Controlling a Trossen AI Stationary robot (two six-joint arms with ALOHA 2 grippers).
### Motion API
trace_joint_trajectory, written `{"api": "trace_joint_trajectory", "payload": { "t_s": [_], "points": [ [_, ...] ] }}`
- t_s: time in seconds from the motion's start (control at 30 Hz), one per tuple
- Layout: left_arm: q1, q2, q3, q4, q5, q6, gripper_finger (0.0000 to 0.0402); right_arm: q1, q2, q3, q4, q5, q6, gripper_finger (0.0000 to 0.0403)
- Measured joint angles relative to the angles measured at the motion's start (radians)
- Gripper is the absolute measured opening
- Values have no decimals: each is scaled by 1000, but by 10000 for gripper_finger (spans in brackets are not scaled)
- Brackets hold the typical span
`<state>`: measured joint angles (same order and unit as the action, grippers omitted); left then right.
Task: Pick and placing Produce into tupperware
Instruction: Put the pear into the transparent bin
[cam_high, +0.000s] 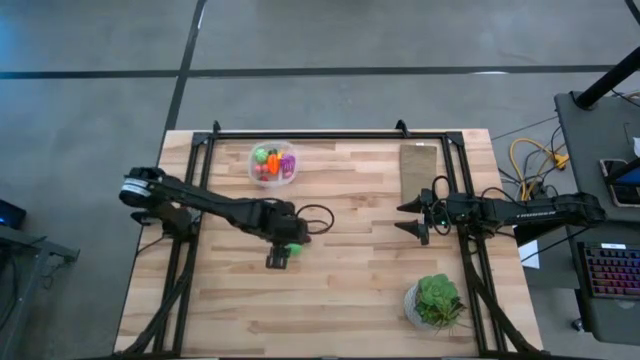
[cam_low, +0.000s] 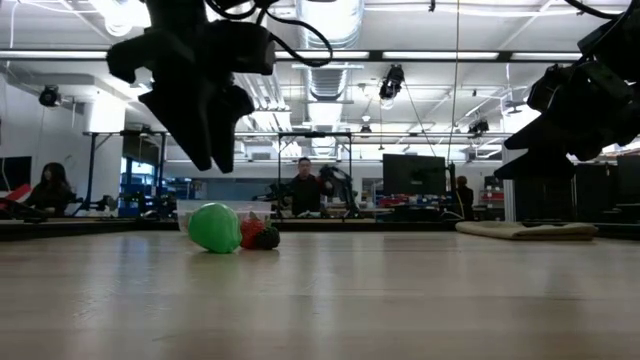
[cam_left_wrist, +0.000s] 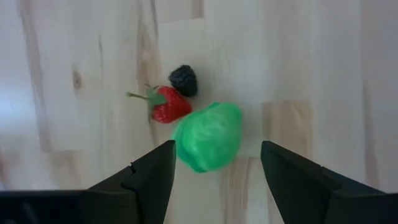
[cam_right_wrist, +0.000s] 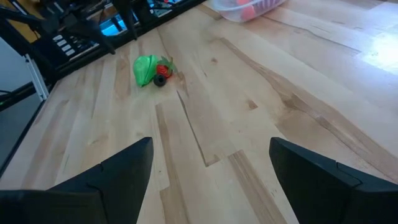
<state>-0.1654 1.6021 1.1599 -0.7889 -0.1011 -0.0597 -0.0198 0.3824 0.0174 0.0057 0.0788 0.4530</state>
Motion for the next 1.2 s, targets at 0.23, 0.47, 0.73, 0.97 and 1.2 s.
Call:
{"api": "trace_joint_trajectory", "payload": {
  "t_s": [0.23,0.47,0.73,0.97,1.2],
  "points": [
    [0,27,-2,16,-11,-32,222,0,0,0,0,0,0,313],
    [-1,65,-1,21,-12,-168,222,0,0,0,0,0,0,313],
    [0,62,25,22,-58,-114,222,0,0,0,0,0,0,313],
    [10,49,44,21,-66,-222,222,0,0,0,0,0,0,313],
    [9,48,42,67,-63,-224,222,0,0,0,0,0,0,313]
  ]
}}
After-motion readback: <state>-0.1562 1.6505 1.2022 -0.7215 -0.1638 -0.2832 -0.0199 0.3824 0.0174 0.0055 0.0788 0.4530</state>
